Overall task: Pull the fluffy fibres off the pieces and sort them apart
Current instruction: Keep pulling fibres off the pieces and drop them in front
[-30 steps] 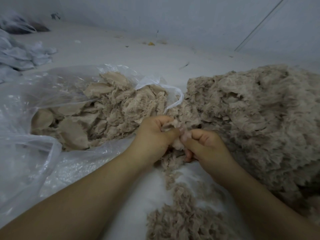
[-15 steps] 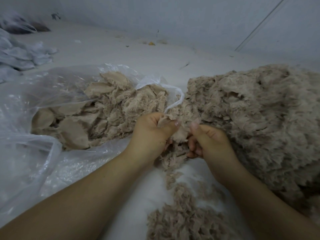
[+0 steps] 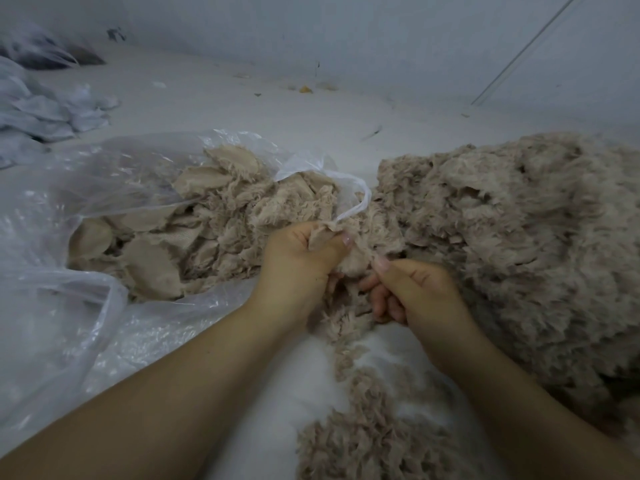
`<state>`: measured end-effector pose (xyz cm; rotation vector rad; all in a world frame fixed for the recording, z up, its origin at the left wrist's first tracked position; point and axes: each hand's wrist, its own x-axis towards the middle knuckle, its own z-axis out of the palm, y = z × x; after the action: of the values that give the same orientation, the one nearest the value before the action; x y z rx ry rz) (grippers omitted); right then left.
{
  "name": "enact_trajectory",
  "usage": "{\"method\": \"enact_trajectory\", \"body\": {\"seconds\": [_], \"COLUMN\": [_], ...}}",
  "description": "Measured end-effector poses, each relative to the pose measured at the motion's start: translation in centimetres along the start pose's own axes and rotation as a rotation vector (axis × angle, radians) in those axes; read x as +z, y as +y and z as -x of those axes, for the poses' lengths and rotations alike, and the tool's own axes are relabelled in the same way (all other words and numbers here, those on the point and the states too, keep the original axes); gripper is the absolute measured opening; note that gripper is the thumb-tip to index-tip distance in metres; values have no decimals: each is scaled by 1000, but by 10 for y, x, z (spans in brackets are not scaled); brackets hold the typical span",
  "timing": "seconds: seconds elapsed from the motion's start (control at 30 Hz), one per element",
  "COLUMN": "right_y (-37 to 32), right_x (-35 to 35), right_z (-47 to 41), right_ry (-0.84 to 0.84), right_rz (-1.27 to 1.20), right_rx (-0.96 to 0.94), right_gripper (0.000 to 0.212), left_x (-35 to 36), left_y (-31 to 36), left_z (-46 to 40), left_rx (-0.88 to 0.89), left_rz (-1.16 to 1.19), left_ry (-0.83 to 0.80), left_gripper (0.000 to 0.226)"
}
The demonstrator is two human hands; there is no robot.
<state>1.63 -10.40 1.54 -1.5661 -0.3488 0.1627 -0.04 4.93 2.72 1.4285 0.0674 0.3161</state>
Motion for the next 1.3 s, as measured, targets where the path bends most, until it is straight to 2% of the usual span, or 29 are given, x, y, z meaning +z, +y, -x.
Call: {"method": "enact_trajectory", "body": {"seconds": [0.1, 0.23, 0.53, 0.63, 0.77, 0.93, 1.03, 1.17, 1.3], "right_y": [-5, -3, -4, -7, -2, 1, 0, -2, -1], "right_x": [2, 1, -4, -2, -3, -7, -6, -7, -3], "right_z": [2, -2, 0, 1, 1, 1, 0, -1, 0], "right_ry": [-55, -22, -99, -130, -152, -182, -114, -44, -44], "right_rz": [33, -7, -50, -46, -23, -52, -100, -141, -72], "right_rx": [-22, 74, 114, 74, 74, 110, 104, 61, -4], "right_gripper": [60, 34, 34, 21, 14, 9, 12, 17, 14], "left_x": [2, 2, 0, 2, 7, 7, 6, 0, 2], "left_y": [-1, -1, -2, -2, -2, 0, 1, 6, 8], "left_z": [3, 6, 1, 3, 4, 4, 2, -1, 5], "left_rx": [-25, -37, -135, -84, -26, -76, -144, -263, -245], "left_rz": [-40, -7, 45, -33, -106, -19, 38, -58, -210], "left_ry": [-91, -150, -50, -64, -43, 9, 28, -81, -220], "left_gripper": [34, 17, 22, 23, 24, 23, 22, 19, 15]}}
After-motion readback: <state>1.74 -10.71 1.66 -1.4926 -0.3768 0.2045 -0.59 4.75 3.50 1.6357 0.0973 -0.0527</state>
